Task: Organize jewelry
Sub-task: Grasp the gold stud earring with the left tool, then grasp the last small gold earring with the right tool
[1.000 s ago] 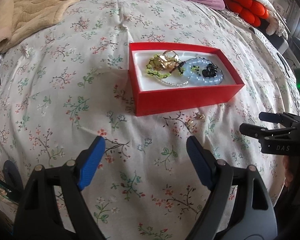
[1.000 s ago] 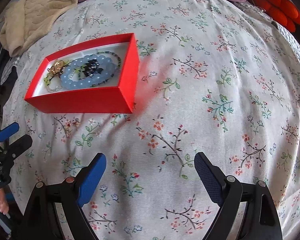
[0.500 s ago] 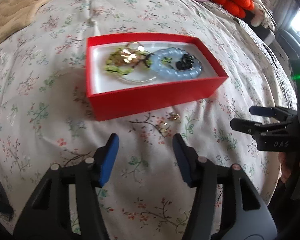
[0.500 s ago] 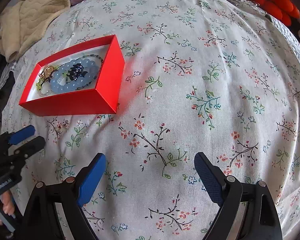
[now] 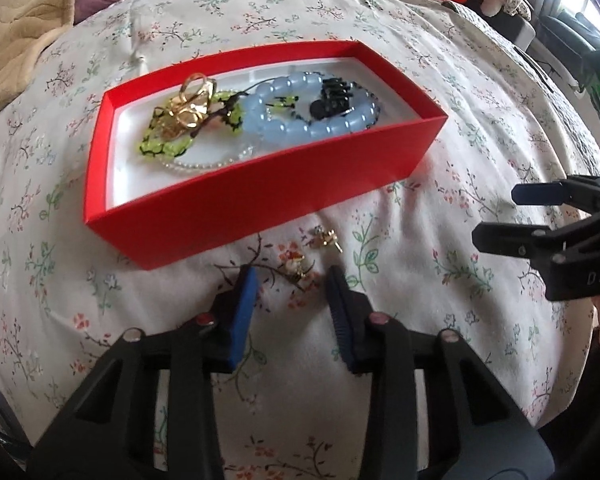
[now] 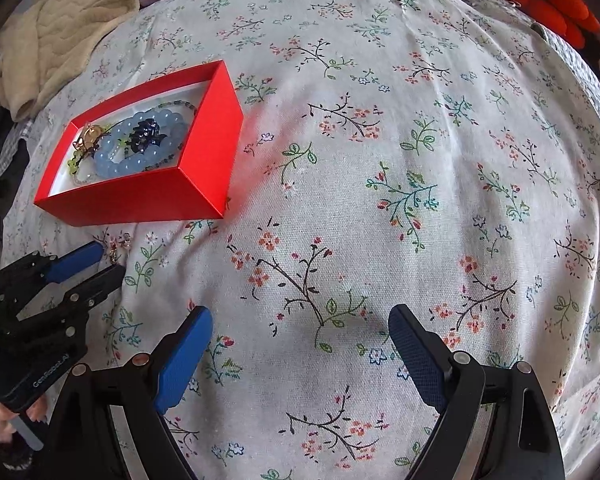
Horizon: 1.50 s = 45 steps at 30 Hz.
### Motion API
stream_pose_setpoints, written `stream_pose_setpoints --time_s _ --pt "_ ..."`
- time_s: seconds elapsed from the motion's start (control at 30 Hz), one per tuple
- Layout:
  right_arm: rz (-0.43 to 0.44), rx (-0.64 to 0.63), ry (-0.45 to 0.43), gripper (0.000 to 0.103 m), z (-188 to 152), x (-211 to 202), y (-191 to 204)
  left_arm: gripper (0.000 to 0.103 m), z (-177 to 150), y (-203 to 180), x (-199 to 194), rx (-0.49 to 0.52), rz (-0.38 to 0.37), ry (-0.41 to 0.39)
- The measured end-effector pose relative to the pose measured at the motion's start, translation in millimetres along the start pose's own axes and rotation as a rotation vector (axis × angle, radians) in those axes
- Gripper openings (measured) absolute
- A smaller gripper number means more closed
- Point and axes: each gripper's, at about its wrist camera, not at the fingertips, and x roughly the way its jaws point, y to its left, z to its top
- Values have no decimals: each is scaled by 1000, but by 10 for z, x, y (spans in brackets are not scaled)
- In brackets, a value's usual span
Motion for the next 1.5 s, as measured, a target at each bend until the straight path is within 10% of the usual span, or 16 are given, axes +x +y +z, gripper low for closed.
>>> stream_pose_setpoints --time_s 0.23,1.03,1.5 --pt "5 -4 5 91 25 16 30 9 30 -103 32 24 20 9" --pt "120 -116 -14 90 243 297 856 7 -165 536 -285 -112 49 11" --pt "79 -255 -73 59 271 493 1491 7 -253 756 -374 -155 61 14"
